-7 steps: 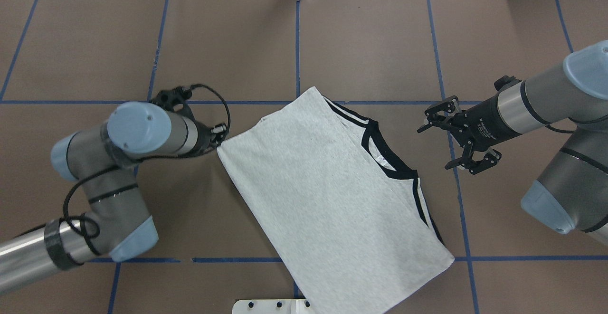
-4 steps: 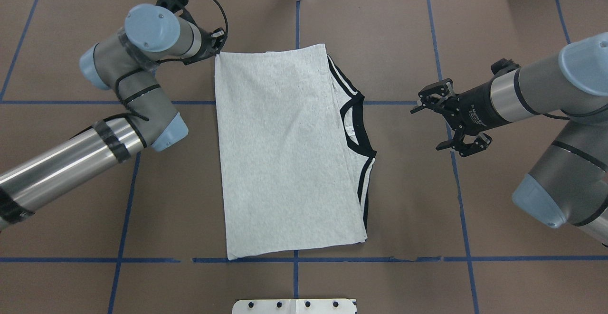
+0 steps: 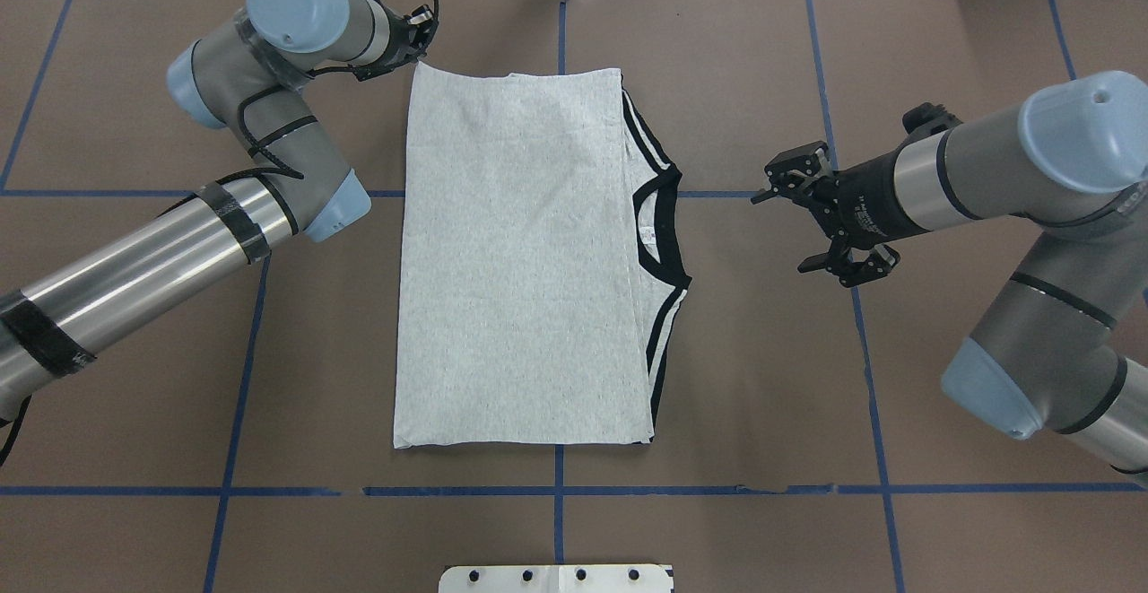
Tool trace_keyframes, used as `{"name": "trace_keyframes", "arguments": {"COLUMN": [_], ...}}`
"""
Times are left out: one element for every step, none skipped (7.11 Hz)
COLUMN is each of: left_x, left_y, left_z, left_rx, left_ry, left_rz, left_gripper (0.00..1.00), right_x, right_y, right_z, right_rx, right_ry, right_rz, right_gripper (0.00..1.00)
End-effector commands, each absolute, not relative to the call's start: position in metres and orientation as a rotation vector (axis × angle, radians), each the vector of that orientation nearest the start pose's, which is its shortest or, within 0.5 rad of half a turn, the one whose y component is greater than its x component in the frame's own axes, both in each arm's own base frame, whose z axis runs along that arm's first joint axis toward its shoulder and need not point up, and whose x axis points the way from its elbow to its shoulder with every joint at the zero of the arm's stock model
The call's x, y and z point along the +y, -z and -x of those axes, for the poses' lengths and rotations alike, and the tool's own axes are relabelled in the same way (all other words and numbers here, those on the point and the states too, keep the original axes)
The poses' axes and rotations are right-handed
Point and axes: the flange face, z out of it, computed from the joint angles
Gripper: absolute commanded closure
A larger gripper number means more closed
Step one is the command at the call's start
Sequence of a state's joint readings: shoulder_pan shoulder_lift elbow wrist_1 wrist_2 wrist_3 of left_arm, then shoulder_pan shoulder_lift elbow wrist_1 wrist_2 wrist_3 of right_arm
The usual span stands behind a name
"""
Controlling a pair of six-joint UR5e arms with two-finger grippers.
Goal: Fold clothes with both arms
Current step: 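Move the right gripper to the shirt's corner nearest the robot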
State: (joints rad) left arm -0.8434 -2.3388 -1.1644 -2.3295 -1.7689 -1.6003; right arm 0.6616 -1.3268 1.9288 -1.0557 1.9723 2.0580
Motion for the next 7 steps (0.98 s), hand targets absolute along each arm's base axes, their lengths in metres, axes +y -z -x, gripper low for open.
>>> {"name": "trace_keyframes", "arguments": {"left_x": [-0.614,-0.608,-0.607,-0.606,-0.606,-0.606,-0.604], "left_y": [-0.284,-0.286,-0.29,-0.294,-0.294,-0.297,-0.298], "left_z": [-0.407,-0.401,-0.4,-0.399,-0.399,-0.399,-0.397], "left_rx": [1.203,1.209,1.205,1.2,1.2,1.196,1.197], "left_ry": [0.587,0.585,0.587,0.589,0.589,0.591,0.591], "left_rz": [-0.221,-0.224,-0.222,-0.221,-0.221,-0.219,-0.221], "left_gripper": [0.32,0.32,0.32,0.32,0.32,0.31,0.31], "right_x": [-0.369,-0.339,-0.314,-0.292,-0.275,-0.271,-0.271], "right_y": [-0.255,-0.242,-0.241,-0.242,-0.252,-0.258,-0.268], "right_z": [0.465,0.5,0.518,0.533,0.552,0.56,0.568], "right_rx": [-1.02,-0.968,-0.961,-0.955,-0.932,-0.919,-0.896], "right_ry": [-0.764,-0.749,-0.729,-0.716,-0.714,-0.712,-0.713], "right_rz": [0.239,0.201,0.186,0.188,0.16,0.151,0.147], "right_gripper": [0.0,0.0,0.0,0.0,0.0,0.0,0.0]}}
